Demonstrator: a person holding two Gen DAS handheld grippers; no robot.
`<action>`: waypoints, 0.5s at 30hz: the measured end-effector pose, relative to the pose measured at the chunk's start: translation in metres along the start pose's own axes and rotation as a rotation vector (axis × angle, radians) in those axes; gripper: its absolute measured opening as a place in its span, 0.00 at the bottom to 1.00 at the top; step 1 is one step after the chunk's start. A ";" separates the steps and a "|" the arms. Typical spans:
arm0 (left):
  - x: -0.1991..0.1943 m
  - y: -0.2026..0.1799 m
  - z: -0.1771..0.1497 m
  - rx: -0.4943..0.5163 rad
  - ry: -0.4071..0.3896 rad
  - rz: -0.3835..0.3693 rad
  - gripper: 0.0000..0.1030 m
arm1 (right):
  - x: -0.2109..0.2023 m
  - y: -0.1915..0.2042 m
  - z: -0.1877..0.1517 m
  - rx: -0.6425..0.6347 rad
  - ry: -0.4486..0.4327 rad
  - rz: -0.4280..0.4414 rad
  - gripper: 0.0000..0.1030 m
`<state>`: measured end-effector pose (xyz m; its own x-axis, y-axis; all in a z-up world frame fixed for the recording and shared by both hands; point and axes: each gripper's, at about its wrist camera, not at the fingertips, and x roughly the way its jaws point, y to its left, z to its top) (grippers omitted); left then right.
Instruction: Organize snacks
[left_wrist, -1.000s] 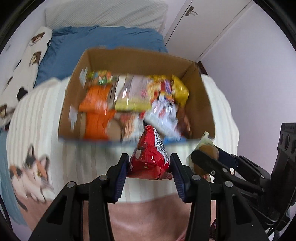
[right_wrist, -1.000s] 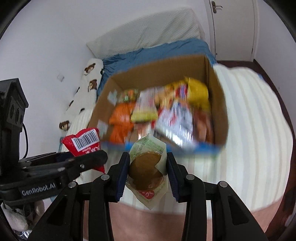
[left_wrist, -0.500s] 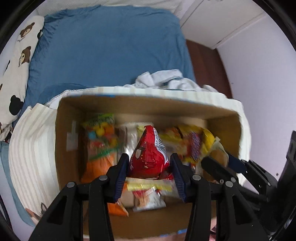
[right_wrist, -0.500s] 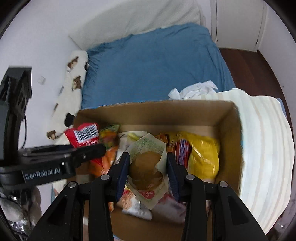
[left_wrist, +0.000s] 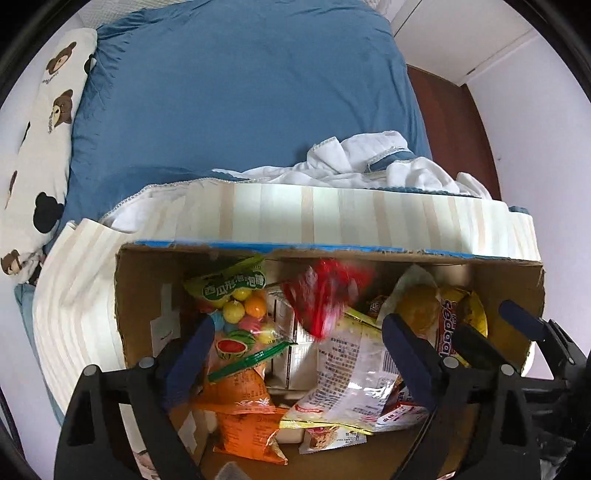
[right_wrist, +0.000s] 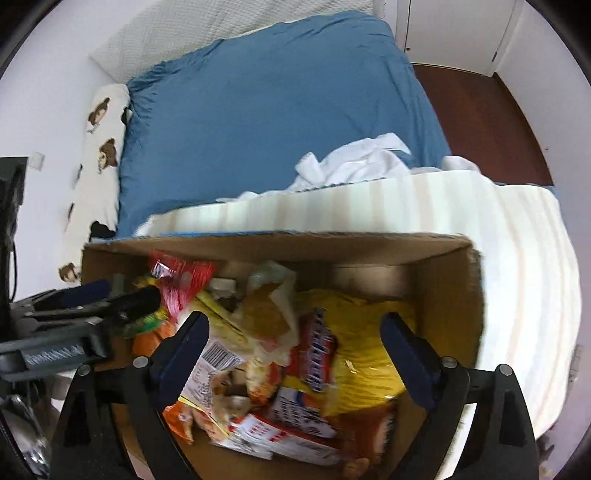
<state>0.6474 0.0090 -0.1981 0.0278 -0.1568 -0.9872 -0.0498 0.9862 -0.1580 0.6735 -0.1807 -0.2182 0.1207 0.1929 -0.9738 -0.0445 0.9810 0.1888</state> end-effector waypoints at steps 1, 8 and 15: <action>-0.002 0.000 -0.002 0.000 -0.004 0.001 0.90 | 0.000 -0.001 -0.002 -0.011 0.010 -0.012 0.93; -0.007 -0.002 -0.020 0.007 -0.036 0.012 0.91 | -0.005 -0.003 -0.022 -0.028 0.025 -0.061 0.95; -0.026 -0.006 -0.047 0.028 -0.118 0.014 0.91 | -0.018 -0.001 -0.046 -0.027 -0.006 -0.058 0.96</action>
<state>0.5999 0.0046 -0.1721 0.1443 -0.1377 -0.9799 -0.0231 0.9895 -0.1424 0.6261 -0.1860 -0.2071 0.1299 0.1361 -0.9821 -0.0642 0.9896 0.1287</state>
